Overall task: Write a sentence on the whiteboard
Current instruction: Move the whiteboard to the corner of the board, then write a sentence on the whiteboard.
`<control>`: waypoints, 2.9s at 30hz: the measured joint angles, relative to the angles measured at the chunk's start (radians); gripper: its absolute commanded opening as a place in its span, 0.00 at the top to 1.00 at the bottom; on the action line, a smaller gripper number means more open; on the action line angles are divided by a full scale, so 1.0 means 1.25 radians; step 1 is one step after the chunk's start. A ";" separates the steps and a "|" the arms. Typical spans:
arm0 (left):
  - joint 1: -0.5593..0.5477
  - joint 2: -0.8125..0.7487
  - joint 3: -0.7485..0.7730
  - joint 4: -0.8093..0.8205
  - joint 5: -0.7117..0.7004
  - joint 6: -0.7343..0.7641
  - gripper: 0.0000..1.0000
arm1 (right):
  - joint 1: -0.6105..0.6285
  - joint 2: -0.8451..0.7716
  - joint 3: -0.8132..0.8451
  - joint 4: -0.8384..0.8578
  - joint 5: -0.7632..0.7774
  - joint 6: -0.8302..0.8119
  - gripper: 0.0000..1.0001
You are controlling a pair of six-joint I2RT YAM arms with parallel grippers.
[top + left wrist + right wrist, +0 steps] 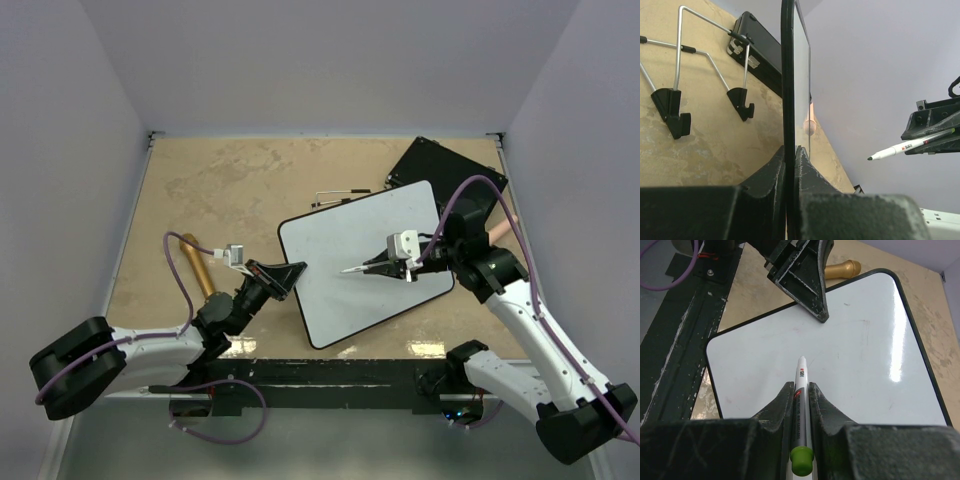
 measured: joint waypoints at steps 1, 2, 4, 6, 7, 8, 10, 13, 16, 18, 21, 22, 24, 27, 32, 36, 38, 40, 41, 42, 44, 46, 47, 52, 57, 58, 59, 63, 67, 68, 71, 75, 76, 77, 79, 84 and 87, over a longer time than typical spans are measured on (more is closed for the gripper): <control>0.000 0.001 0.000 0.000 0.000 0.000 1.00 | 0.000 0.002 0.000 -0.003 -0.001 -0.005 1.00; 0.000 0.002 0.000 0.001 0.000 0.000 1.00 | 0.000 0.005 0.000 -0.005 -0.003 -0.009 1.00; -0.001 0.005 0.000 0.002 -0.001 0.000 1.00 | 0.000 0.013 0.001 -0.013 -0.008 -0.020 1.00; -0.003 0.007 0.000 0.004 -0.003 0.000 1.00 | 0.000 0.022 0.005 -0.027 -0.016 -0.030 1.00; -0.005 0.009 0.000 0.005 -0.005 0.000 1.00 | 0.000 0.028 0.008 -0.038 -0.018 -0.039 1.00; -0.006 0.009 0.000 0.006 -0.006 0.000 1.00 | 0.000 0.032 0.012 -0.046 -0.019 -0.044 1.00; -0.006 0.011 0.000 0.007 -0.007 0.000 1.00 | 0.000 0.042 0.024 -0.063 -0.020 -0.058 1.00; -0.009 0.011 0.000 0.007 -0.011 0.000 1.00 | 0.000 0.046 0.042 -0.081 -0.021 -0.068 1.00; -0.012 0.010 0.000 0.005 -0.016 0.000 1.00 | -0.001 0.046 0.052 -0.093 -0.023 -0.072 1.00; -0.015 0.006 0.001 0.001 -0.019 0.000 1.00 | -0.003 0.046 0.057 -0.098 -0.024 -0.073 1.00; -0.016 0.005 0.001 -0.002 -0.020 0.000 1.00 | -0.012 0.046 0.063 -0.108 -0.036 -0.079 1.00; -0.016 0.005 0.002 -0.002 -0.020 0.000 1.00 | -0.017 0.046 0.065 -0.114 -0.042 -0.084 1.00; -0.016 0.005 0.003 -0.002 -0.020 0.001 1.00 | -0.026 0.046 0.066 -0.124 -0.059 -0.094 1.00; -0.020 0.005 0.003 -0.003 -0.023 0.001 1.00 | -0.035 0.046 0.066 -0.132 -0.067 -0.101 1.00; -0.021 0.005 0.005 -0.007 -0.024 0.001 1.00 | -0.042 0.046 0.066 -0.132 -0.081 -0.103 1.00; -0.023 0.005 0.009 -0.010 -0.025 0.001 1.00 | -0.043 0.046 0.065 -0.130 -0.081 -0.102 1.00; -0.025 0.005 0.009 -0.011 -0.027 0.001 1.00 | -0.043 0.046 0.065 -0.129 -0.081 -0.102 1.00; -0.026 0.005 0.010 -0.012 -0.029 0.001 1.00 | -0.044 0.046 0.065 -0.126 -0.081 -0.100 1.00; -0.026 0.005 0.010 -0.012 -0.029 0.001 1.00 | -0.044 0.046 0.064 -0.125 -0.081 -0.099 1.00; -0.026 0.005 0.010 -0.013 -0.029 0.001 1.00 | -0.044 0.046 0.063 -0.125 -0.081 -0.099 1.00; -0.026 0.005 0.011 -0.015 -0.030 0.001 1.00 | -0.046 0.046 0.062 -0.124 -0.081 -0.097 1.00; -0.027 0.005 0.013 -0.015 -0.030 0.001 1.00 | -0.047 0.046 0.062 -0.121 -0.081 -0.096 1.00; -0.027 0.005 0.013 -0.016 -0.030 0.001 1.00 | -0.047 0.046 0.062 -0.120 -0.081 -0.096 1.00; -0.027 0.005 0.013 -0.017 -0.030 0.000 1.00 | -0.047 0.046 0.062 -0.119 -0.081 -0.094 1.00; -0.027 0.005 0.015 -0.020 -0.030 0.000 1.00 | -0.047 0.046 0.056 -0.114 -0.082 -0.093 1.00; -0.027 0.005 0.016 -0.021 -0.030 0.000 1.00 | -0.047 0.046 0.054 -0.114 -0.081 -0.093 1.00; -0.027 0.005 0.017 -0.022 -0.030 0.000 1.00 | -0.047 0.046 0.052 -0.114 -0.081 -0.093 1.00; -0.027 0.007 0.018 -0.023 -0.030 0.000 1.00 | -0.047 0.046 0.051 -0.113 -0.082 -0.091 1.00; -0.027 0.009 0.018 -0.023 -0.030 0.000 1.00 | -0.047 0.046 0.050 -0.113 -0.081 -0.091 1.00; -0.027 0.009 0.018 -0.022 -0.030 0.000 1.00 | -0.047 0.046 0.050 -0.114 -0.082 -0.091 1.00; -0.027 0.012 0.018 -0.021 -0.030 0.000 1.00 | -0.047 0.046 0.050 -0.113 -0.081 -0.091 1.00; -0.027 0.013 0.018 -0.020 -0.030 0.000 1.00 | -0.047 0.046 0.050 -0.113 -0.081 -0.090 1.00; -0.027 0.013 0.018 -0.020 -0.030 0.000 1.00 | -0.047 0.046 0.050 -0.113 -0.081 -0.090 1.00; -0.027 0.014 0.018 -0.020 -0.030 -0.001 1.00 | -0.047 0.046 0.050 -0.113 -0.081 -0.090 1.00; -0.027 0.015 0.019 -0.020 -0.030 -0.001 1.00 | -0.047 0.046 0.049 -0.113 -0.081 -0.090 1.00; -0.028 0.016 0.019 -0.019 -0.030 -0.001 1.00 | -0.049 0.046 0.045 -0.113 -0.081 -0.090 1.00; -0.029 0.016 0.019 -0.019 -0.031 -0.001 1.00 | -0.050 0.046 0.043 -0.113 -0.081 -0.090 1.00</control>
